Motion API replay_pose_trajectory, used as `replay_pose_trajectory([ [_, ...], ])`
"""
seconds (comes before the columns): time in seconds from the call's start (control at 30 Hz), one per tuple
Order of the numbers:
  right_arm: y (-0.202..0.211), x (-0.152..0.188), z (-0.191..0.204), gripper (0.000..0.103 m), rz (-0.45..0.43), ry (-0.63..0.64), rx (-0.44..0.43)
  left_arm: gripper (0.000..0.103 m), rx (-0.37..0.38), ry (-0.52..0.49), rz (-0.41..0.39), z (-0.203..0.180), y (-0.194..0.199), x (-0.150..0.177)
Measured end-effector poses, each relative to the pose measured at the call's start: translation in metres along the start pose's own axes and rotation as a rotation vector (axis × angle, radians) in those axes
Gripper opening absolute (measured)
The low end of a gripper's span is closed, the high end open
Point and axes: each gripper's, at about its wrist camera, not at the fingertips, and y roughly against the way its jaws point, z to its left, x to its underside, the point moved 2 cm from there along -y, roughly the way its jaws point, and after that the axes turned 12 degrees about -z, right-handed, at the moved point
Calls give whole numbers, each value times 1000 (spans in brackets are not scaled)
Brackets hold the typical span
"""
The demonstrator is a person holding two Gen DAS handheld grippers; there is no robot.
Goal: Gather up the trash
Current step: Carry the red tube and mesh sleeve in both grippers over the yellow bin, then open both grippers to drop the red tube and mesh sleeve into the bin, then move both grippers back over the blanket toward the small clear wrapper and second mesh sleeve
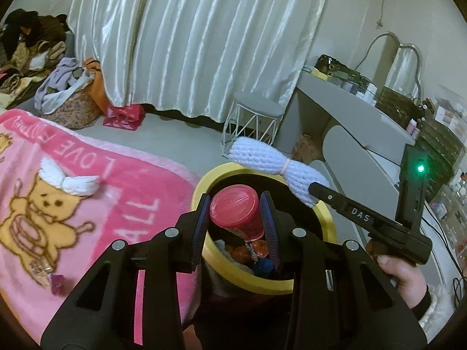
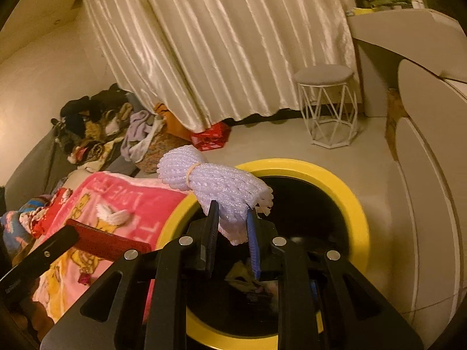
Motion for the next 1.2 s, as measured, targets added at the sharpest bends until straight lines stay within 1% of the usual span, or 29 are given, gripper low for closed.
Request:
replay_pose_trajectory([
  [0.23,-5,5,-25,18,26,-42,49,28,28,-29,26,-18,-12,9],
  [0.57,-6,6,-46,19,36,-76,79,28,50,-61,62,-34,-28,21],
  [0.67,-7,6,-50,24,45,-86,94,28,64,-79,68,-41,-34,23],
  [0.7,-6,7,-52,33,44,-104,96,28,54,-83,66,-42,-36,23],
  [0.73,-6,6,-53,37,44,-119,91,33,45,-84,62,-42,-37,24],
  [0.77,-6,6,-56,43,42,-135,88,49,40,-77,61,-39,-38,24],
  [0.8,-5,6,-57,46,40,-139,92,56,38,-68,61,-38,-38,24],
  [0.83,-5,5,-58,47,37,-134,98,68,34,-58,58,-35,-37,24],
  [0.87,-4,4,-57,50,35,-128,100,75,27,-57,55,-34,-37,24],
  [0.9,-3,4,-57,53,33,-123,101,79,16,-58,54,-32,-36,24],
  [0.93,-3,4,-56,54,27,-123,98,89,-6,-61,52,-29,-34,24],
  [0.97,-3,3,-54,55,25,-122,94,91,-18,-63,48,-27,-32,23],
  [1.07,-2,2,-43,55,12,-88,72,91,-54,-62,32,-19,-25,22],
  [1.2,-1,0,-24,59,-9,-39,27,91,-116,-68,11,-8,-14,20],
])
